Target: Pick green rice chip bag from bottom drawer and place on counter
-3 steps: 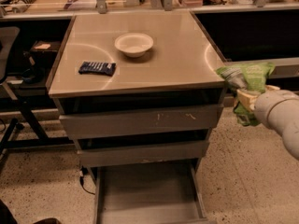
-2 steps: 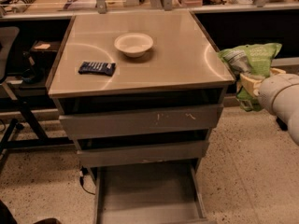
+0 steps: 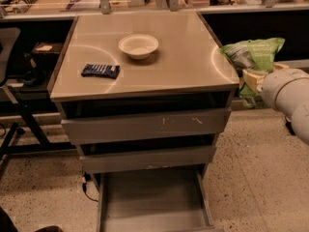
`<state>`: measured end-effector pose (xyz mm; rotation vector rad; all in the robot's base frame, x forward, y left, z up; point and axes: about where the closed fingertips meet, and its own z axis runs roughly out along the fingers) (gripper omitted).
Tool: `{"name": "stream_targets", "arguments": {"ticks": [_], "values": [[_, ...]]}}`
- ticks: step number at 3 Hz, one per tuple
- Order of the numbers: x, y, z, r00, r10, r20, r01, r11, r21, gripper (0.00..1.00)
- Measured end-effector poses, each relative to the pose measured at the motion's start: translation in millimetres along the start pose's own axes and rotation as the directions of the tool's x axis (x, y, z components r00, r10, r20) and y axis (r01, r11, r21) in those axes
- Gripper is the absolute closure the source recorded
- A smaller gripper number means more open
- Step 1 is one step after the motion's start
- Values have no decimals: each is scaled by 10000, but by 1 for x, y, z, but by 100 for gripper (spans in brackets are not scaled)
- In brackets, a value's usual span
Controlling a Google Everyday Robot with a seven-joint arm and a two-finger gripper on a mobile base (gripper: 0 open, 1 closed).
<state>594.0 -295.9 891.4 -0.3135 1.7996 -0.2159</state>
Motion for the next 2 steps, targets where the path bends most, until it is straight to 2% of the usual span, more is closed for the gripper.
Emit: {"name": "stream_targets", "arguments": {"ticks": [1,2], "values": [[-42,16,26,9988,-94,489,114,9991,-416,100],[-85,39,50,9941,-416,1003,505,9948,-879,100]]}}
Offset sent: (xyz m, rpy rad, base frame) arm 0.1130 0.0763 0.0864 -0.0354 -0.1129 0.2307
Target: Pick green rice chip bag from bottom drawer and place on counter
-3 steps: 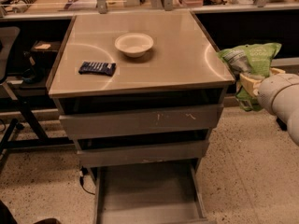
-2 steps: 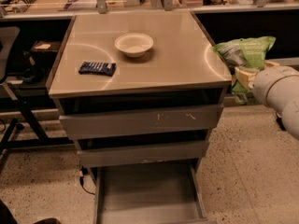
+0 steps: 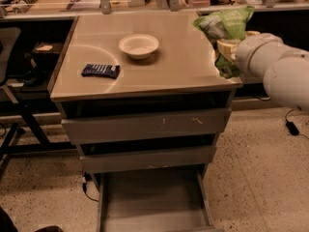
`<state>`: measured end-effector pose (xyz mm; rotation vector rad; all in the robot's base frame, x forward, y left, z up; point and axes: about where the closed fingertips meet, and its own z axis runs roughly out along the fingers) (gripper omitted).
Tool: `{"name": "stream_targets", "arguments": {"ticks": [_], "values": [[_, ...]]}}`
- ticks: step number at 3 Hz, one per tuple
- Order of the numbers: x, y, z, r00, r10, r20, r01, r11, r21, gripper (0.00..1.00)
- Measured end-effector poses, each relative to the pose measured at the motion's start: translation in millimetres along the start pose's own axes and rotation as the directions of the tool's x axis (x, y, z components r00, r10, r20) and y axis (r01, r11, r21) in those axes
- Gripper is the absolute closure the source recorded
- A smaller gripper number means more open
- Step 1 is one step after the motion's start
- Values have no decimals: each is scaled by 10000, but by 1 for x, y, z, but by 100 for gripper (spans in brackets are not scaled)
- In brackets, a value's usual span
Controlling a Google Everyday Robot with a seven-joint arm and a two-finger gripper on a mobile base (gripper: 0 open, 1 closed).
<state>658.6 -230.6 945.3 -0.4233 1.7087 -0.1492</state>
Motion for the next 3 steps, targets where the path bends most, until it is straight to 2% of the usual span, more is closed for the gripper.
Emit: {"name": "stream_targets", "arguments": {"ticks": [1,2,3], "values": [[-28,22,33,9990,-324,321,340,9981,-507,100],[-22,37,65,9987,-500,36,501,9942,-956,100],[-6,55,95,9971,-648,-398,577,9857,-1582,100]]}}
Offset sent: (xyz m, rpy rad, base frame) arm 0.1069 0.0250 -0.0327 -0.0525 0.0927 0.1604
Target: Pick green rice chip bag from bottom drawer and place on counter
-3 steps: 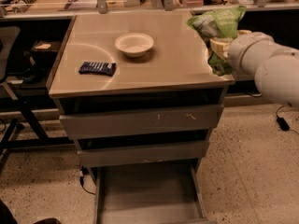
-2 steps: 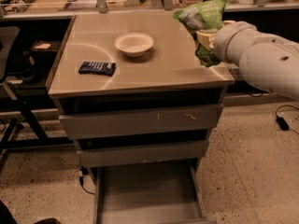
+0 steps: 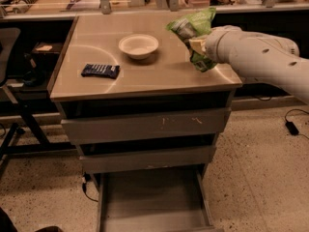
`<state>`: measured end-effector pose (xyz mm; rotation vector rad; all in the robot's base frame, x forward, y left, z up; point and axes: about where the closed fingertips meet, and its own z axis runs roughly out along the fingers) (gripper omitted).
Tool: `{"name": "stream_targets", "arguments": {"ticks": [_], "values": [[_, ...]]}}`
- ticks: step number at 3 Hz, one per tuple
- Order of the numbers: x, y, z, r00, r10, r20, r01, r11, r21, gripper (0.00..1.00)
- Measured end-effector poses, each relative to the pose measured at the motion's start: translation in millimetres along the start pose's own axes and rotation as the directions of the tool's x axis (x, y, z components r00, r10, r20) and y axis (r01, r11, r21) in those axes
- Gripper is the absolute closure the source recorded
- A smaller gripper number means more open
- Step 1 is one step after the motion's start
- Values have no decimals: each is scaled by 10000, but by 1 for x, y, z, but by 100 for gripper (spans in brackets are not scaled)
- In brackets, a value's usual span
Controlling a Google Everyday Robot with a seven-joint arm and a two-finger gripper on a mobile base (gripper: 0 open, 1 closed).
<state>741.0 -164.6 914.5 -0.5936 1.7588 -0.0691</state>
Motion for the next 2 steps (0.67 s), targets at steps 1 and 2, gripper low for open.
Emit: {"name": "stream_targets", "arguments": {"ticks": [1,2], "values": [[22,14,20,9990,33,-450,-62,9979,-640,100],[42,26,28,9968,91,-794,-188,9923,-1221,100]]}}
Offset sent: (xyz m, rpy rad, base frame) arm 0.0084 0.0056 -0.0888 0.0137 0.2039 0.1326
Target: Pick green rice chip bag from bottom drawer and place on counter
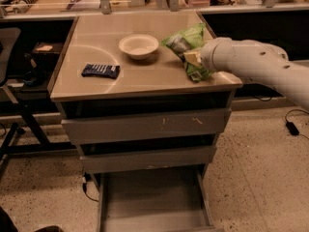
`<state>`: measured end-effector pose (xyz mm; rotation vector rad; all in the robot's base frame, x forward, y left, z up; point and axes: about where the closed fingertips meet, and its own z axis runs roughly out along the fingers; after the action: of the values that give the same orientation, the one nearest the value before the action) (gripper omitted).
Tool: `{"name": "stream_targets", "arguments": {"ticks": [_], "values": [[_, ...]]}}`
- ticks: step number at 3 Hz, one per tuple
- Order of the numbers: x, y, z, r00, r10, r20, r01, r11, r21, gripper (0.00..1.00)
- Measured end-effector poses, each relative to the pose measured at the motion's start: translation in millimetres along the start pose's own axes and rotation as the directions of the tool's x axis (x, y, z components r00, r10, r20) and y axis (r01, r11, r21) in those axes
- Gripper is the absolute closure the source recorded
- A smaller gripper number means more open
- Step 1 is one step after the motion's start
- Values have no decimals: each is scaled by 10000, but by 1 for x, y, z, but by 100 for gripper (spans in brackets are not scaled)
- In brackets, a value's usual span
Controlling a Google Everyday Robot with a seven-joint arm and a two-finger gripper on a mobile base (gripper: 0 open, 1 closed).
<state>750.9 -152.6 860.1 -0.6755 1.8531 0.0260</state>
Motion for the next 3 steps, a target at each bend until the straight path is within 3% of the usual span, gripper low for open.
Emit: {"name": "stream_targets", "arguments": {"ticks": [3], "values": [[-2,0,-1,10000,0,0,0,10000,-1,34]]}}
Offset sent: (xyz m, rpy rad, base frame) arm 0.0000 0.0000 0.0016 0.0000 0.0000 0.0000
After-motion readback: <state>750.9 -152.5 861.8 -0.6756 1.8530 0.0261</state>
